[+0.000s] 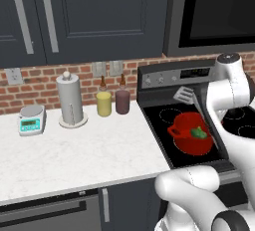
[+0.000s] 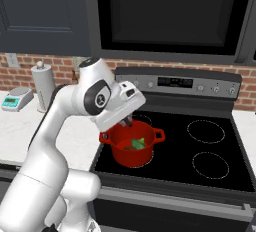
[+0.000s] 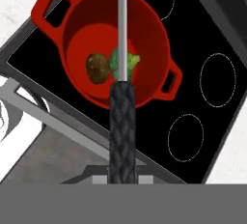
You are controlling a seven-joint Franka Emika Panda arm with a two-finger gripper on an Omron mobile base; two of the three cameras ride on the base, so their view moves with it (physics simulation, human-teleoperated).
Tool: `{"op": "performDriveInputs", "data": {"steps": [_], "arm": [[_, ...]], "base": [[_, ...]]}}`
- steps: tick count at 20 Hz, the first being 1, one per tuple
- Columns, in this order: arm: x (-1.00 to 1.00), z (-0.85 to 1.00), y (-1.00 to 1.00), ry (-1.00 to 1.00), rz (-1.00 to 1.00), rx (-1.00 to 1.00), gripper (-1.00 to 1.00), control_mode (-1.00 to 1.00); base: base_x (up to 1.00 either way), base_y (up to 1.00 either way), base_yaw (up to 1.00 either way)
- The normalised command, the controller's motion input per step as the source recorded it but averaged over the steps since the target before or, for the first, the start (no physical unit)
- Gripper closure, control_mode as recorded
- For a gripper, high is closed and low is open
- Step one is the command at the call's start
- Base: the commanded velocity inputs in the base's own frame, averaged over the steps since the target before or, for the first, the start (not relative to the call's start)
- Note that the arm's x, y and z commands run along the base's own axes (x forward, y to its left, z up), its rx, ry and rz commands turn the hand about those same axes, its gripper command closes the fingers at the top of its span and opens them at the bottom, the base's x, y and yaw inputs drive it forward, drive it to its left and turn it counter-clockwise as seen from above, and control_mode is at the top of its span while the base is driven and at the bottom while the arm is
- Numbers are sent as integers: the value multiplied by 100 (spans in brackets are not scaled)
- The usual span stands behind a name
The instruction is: Put the mushroom and broccoli in the pot. Retrieve the spatula and lightly stir the vegetables in the pot.
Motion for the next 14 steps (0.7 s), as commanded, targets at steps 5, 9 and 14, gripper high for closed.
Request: {"op": "performDriveInputs", "data": {"steps": [5, 9, 14], "arm": [[15, -4, -3, -7, 6, -24, 100, -100], [19, -6, -23, -16, 0, -26, 100, -100], [24, -1, -43, -5, 10, -25, 100, -100]], "base": [[0, 0, 0], [0, 0, 0], [0, 0, 0]]}}
